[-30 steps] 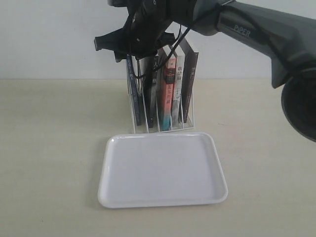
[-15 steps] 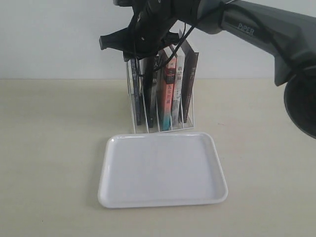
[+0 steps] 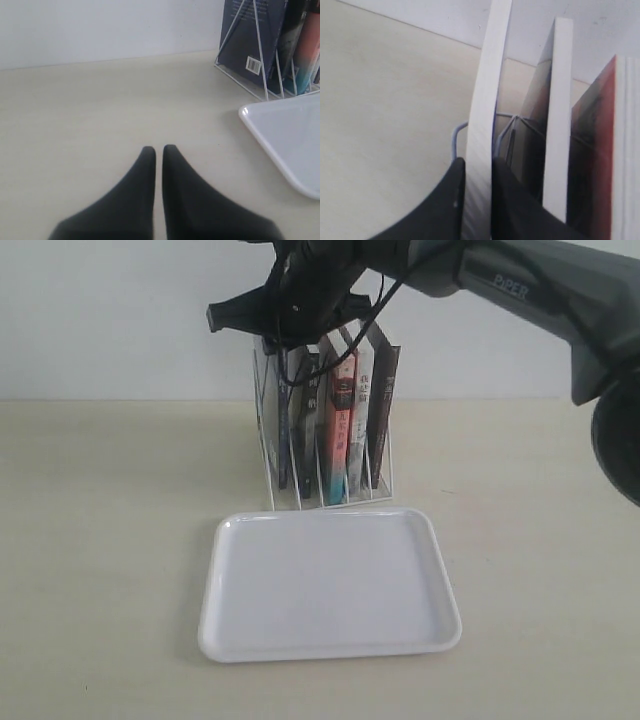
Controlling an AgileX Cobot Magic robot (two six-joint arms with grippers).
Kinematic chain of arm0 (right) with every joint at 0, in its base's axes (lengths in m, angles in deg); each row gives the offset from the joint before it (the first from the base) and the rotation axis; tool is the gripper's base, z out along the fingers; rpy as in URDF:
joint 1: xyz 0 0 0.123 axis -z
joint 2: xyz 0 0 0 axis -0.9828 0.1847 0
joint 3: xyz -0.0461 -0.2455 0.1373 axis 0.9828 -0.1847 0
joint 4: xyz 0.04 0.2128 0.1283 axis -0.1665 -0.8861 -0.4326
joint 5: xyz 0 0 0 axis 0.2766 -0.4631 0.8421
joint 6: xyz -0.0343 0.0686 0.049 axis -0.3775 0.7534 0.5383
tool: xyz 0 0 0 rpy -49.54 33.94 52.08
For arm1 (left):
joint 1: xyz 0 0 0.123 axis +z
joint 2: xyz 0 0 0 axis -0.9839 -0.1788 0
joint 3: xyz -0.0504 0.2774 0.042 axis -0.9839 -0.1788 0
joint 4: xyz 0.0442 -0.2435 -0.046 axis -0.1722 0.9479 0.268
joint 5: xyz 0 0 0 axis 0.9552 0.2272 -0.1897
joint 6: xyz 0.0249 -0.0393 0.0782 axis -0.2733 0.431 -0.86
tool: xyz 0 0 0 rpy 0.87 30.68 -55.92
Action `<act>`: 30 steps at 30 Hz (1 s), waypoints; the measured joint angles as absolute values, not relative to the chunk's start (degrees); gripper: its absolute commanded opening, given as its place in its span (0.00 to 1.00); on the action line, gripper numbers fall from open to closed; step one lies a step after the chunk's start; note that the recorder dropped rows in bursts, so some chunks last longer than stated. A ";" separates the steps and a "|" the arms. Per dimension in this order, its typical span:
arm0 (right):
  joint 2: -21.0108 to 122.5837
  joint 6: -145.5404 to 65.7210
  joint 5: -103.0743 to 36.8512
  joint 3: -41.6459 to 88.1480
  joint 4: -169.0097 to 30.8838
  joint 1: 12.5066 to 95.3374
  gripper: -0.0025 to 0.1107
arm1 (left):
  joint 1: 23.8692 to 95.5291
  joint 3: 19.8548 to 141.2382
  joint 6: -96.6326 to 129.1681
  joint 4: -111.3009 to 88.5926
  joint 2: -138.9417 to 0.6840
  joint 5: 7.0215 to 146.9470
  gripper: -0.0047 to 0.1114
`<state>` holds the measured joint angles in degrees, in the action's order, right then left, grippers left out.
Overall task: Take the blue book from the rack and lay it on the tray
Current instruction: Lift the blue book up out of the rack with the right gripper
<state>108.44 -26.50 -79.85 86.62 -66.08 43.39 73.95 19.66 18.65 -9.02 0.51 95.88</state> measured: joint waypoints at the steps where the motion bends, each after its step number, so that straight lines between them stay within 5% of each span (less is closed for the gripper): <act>1: 107.79 -26.42 -79.90 86.62 -65.91 43.39 0.02 | 73.95 19.66 18.65 -9.02 0.51 95.88 0.08; 20: 90.36 -26.61 -85.06 86.56 -59.90 42.03 0.02 | 73.95 19.66 18.65 -9.02 0.51 95.88 0.08; 30: 81.44 -27.11 -103.63 86.56 -51.20 28.04 0.02 | 73.95 19.66 18.65 -9.02 0.51 95.88 0.08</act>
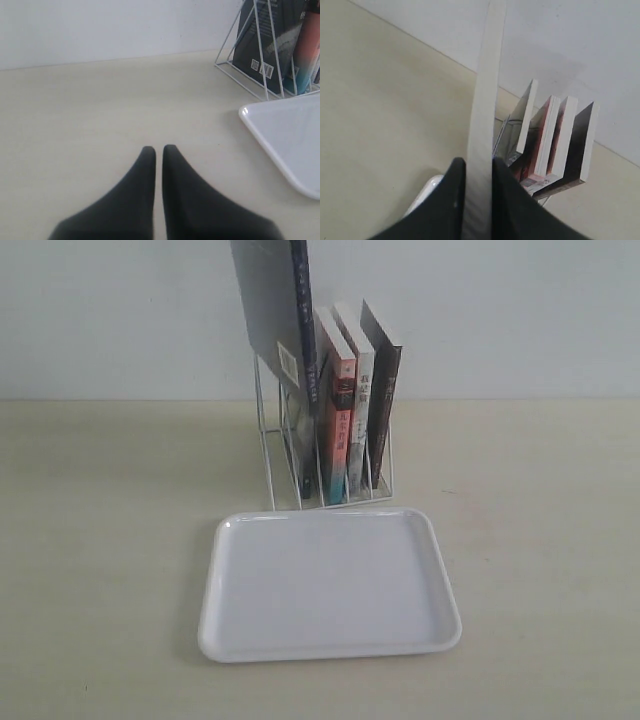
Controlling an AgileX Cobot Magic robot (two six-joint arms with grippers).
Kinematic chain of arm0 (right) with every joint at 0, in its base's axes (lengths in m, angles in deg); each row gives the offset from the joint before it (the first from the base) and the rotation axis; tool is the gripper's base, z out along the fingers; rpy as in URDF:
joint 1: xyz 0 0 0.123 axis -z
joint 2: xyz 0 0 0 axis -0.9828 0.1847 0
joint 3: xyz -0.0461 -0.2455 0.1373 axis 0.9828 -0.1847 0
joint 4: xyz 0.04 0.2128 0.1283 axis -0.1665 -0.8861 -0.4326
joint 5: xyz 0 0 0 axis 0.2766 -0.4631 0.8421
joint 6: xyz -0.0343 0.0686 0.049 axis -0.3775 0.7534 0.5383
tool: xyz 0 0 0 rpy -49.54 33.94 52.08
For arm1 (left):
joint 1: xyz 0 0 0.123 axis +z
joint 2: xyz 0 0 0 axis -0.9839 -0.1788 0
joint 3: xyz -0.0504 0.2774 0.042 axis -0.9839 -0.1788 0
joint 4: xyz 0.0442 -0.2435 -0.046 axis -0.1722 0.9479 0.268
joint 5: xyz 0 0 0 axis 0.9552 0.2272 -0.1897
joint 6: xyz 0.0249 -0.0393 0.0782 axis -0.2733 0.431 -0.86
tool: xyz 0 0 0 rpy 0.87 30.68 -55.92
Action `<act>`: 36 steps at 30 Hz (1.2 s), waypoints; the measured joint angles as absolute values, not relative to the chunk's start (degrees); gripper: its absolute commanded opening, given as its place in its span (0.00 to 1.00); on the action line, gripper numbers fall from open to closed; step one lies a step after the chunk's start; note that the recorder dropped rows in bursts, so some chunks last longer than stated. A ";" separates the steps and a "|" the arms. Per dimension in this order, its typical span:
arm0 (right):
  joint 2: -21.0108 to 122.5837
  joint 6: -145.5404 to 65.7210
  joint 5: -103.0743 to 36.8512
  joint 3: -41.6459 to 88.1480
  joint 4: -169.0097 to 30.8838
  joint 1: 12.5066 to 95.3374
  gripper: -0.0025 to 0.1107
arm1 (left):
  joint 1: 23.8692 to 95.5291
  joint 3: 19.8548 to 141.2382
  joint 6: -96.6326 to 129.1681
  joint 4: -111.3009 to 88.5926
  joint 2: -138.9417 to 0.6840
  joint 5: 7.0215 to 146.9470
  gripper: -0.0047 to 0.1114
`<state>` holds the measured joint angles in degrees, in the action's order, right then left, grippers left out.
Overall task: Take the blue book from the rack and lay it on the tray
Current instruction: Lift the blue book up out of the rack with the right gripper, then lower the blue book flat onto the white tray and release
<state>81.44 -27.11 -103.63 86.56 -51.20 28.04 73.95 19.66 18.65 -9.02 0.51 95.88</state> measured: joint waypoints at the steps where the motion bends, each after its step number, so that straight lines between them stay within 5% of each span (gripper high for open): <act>1: 81.44 -27.01 -104.38 86.56 -50.19 26.74 0.02 | 73.95 19.66 18.65 -9.02 0.51 95.88 0.08; 17: 73.29 -13.31 -104.31 64.94 -36.73 8.77 0.02 | 73.95 19.66 18.65 -9.02 0.51 95.88 0.08; 27: 69.52 -0.70 -103.94 39.67 -23.92 6.93 0.02 | 73.95 19.66 18.65 -9.02 0.51 95.88 0.08; 36: 76.35 0.60 -103.14 35.46 -15.28 6.93 0.02 | 73.95 19.66 18.65 -9.02 0.51 95.88 0.08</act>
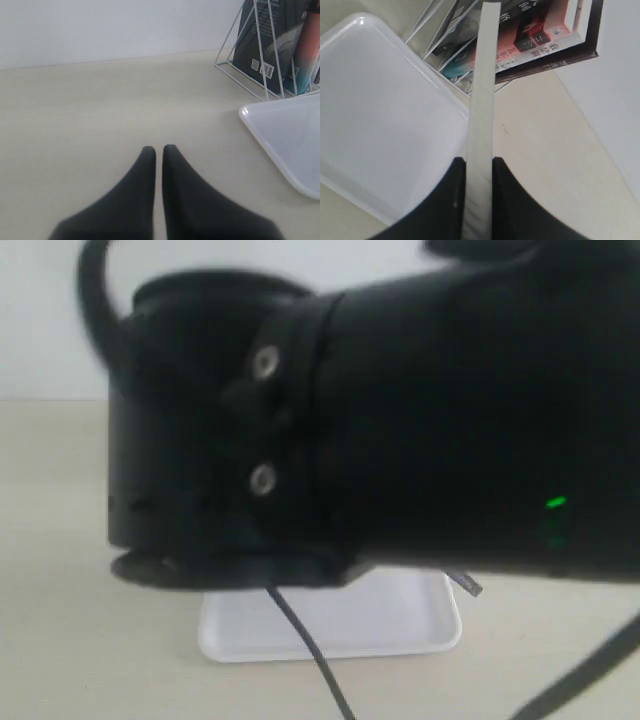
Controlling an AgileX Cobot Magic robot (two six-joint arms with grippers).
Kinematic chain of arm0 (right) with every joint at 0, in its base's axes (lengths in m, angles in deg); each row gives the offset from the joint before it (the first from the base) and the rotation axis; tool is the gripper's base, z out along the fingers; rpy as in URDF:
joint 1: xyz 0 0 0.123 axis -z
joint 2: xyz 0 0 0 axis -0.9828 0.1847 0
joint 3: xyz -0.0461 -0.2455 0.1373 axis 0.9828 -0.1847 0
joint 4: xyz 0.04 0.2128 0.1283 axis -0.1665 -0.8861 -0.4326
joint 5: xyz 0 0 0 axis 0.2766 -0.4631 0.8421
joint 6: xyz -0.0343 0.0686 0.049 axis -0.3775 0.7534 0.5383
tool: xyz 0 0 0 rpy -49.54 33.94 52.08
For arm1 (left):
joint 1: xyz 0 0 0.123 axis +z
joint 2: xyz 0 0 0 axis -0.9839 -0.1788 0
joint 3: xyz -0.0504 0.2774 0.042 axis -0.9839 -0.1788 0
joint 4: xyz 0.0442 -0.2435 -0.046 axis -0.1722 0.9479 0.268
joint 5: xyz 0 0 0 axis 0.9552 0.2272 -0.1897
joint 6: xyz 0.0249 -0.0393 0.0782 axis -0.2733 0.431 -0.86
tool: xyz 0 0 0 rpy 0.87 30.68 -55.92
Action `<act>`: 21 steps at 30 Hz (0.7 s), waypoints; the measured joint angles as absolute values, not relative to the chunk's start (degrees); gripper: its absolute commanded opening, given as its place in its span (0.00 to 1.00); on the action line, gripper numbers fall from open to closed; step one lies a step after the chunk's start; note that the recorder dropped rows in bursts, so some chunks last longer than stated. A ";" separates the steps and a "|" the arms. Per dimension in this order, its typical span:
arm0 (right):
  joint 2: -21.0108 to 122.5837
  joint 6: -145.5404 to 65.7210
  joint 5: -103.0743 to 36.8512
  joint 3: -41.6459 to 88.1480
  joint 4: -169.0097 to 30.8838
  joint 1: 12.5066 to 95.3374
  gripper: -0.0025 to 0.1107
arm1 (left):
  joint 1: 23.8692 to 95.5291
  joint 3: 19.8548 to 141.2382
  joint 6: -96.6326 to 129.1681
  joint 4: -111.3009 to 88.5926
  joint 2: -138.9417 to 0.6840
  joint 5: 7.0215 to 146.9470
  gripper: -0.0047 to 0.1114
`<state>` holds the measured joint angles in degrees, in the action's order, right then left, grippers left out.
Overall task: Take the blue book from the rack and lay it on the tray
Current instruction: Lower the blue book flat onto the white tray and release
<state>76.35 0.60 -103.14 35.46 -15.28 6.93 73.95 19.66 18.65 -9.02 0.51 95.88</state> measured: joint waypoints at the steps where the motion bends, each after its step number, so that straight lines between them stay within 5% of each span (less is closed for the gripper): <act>1: 77.41 0.60 -103.14 35.46 -14.42 6.93 0.02 | 73.95 19.66 18.65 -9.02 0.51 95.88 0.08; 21: 91.91 -0.64 -102.20 36.78 -10.79 11.97 0.02 | 73.95 19.66 18.65 -9.02 0.51 95.88 0.08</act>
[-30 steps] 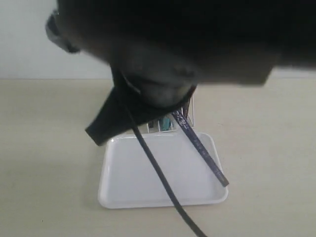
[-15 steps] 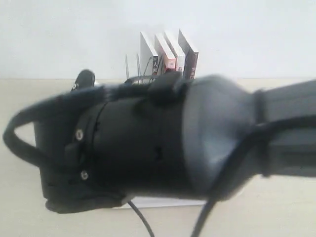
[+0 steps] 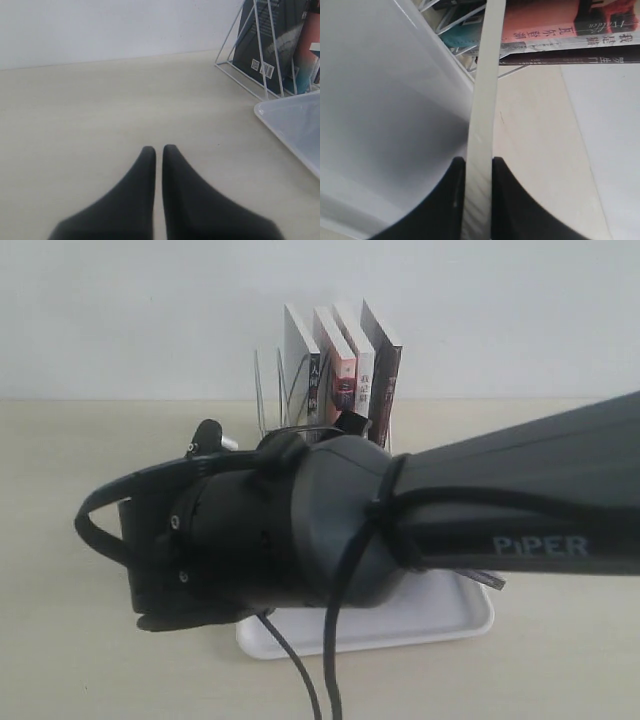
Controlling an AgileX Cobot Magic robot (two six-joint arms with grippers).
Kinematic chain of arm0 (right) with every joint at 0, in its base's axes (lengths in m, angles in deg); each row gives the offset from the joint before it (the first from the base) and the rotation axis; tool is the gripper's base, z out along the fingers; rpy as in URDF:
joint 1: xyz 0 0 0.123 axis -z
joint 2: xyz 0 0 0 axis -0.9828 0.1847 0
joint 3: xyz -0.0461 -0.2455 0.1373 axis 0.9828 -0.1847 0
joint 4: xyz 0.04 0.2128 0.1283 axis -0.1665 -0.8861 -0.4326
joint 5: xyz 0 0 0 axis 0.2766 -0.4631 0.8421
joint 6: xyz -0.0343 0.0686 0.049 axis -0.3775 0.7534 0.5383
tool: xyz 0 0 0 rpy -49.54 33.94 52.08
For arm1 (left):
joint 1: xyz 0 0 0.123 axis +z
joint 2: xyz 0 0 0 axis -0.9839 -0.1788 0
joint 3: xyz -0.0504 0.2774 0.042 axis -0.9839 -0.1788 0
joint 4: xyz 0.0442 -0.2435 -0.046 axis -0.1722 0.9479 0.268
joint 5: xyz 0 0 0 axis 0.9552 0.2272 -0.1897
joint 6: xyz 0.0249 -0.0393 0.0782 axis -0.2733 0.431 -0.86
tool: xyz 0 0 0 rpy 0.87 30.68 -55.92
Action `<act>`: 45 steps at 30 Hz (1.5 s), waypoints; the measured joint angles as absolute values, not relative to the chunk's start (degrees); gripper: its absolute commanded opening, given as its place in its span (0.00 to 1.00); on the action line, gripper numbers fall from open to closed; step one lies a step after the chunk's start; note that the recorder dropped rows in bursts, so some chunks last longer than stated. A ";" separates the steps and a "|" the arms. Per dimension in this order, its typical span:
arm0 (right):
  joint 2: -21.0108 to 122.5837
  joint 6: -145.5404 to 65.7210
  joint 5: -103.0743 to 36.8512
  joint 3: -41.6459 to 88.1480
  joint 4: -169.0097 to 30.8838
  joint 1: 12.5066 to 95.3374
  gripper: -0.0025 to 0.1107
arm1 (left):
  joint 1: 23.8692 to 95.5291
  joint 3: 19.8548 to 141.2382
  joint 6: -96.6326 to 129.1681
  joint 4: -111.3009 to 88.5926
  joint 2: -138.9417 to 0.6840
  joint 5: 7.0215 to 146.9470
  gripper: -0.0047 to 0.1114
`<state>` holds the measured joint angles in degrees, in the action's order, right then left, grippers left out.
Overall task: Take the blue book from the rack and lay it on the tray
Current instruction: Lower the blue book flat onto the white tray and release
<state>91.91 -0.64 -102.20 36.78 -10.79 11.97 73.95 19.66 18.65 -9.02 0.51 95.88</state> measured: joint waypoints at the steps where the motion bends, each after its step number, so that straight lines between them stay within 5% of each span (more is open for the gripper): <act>1: 91.91 -0.64 -102.32 37.39 -11.10 12.07 0.02 | 73.95 19.66 18.65 -9.02 0.51 95.88 0.08; 19: 92.00 0.75 -98.60 40.51 -13.43 13.66 0.04 | 73.95 19.66 18.65 -9.02 0.51 95.88 0.08; 22: 92.00 0.87 -97.41 40.51 -13.79 13.79 0.14 | 73.95 19.66 18.65 -9.02 0.51 95.88 0.08; 26: 92.00 0.87 -94.97 40.51 -15.38 13.83 0.42 | 73.95 19.66 18.65 -9.02 0.51 95.88 0.08; 30: 92.00 1.11 -93.50 40.51 -17.51 13.93 0.61 | 73.95 19.66 18.65 -9.02 0.51 95.88 0.08; 45: 92.00 0.79 -99.70 48.18 -22.19 12.00 0.62 | 73.95 19.66 18.65 -9.02 0.51 95.88 0.08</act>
